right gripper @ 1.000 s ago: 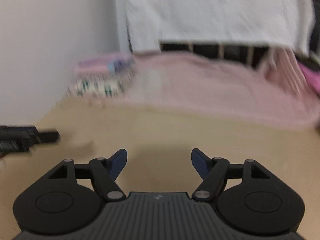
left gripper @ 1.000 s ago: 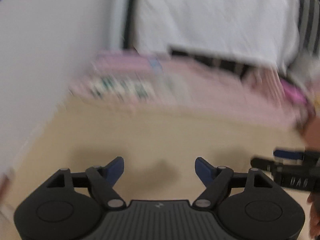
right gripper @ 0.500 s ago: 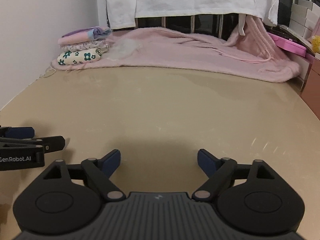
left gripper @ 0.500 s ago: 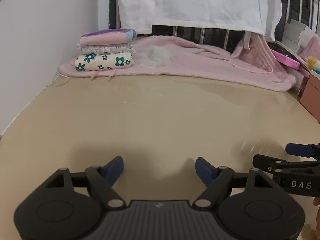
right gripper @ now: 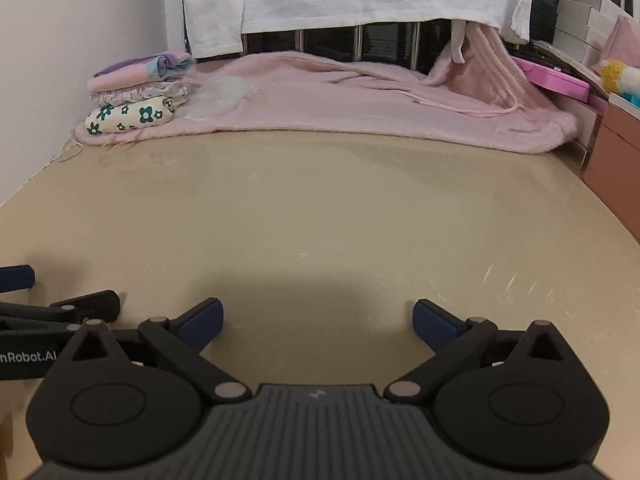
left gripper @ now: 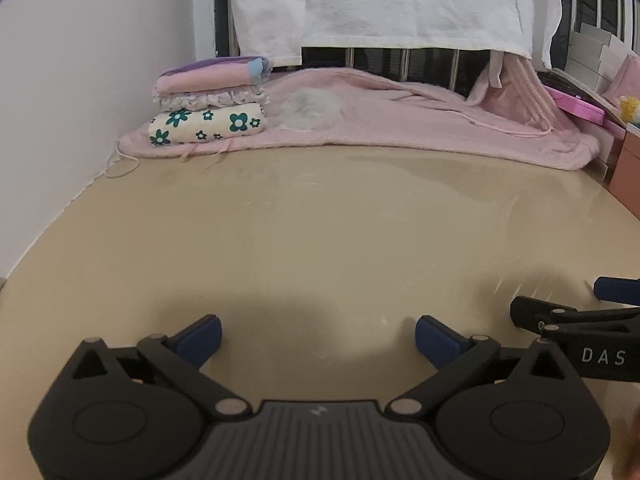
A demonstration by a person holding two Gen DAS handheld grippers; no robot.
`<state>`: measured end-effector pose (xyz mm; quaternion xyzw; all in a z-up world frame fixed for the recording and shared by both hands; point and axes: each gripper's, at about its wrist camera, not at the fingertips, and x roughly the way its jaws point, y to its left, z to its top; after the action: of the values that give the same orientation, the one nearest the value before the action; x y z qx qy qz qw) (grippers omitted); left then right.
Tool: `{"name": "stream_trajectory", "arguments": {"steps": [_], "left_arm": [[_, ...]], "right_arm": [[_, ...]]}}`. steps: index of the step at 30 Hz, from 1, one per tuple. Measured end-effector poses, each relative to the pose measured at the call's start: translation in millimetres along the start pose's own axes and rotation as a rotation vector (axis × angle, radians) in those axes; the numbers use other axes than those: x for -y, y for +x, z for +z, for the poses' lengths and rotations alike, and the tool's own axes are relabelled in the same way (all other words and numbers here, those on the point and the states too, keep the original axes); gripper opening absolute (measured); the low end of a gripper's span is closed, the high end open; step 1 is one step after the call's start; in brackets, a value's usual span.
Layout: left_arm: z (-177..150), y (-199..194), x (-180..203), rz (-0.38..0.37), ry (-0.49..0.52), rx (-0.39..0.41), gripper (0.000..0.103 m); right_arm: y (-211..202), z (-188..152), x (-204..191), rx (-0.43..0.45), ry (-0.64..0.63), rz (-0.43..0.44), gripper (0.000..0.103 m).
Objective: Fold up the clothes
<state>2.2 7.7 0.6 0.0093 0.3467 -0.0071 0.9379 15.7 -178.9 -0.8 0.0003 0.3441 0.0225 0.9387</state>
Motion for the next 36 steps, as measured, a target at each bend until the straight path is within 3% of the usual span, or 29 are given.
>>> {"name": "stream_trajectory", "arguments": {"steps": [36], "left_arm": [[-1.2, -2.6, -0.7, 0.002, -0.003, 0.004, 0.103]], "right_arm": [[-5.1, -3.7, 0.4, 0.000, 0.006, 0.004, 0.102]]}}
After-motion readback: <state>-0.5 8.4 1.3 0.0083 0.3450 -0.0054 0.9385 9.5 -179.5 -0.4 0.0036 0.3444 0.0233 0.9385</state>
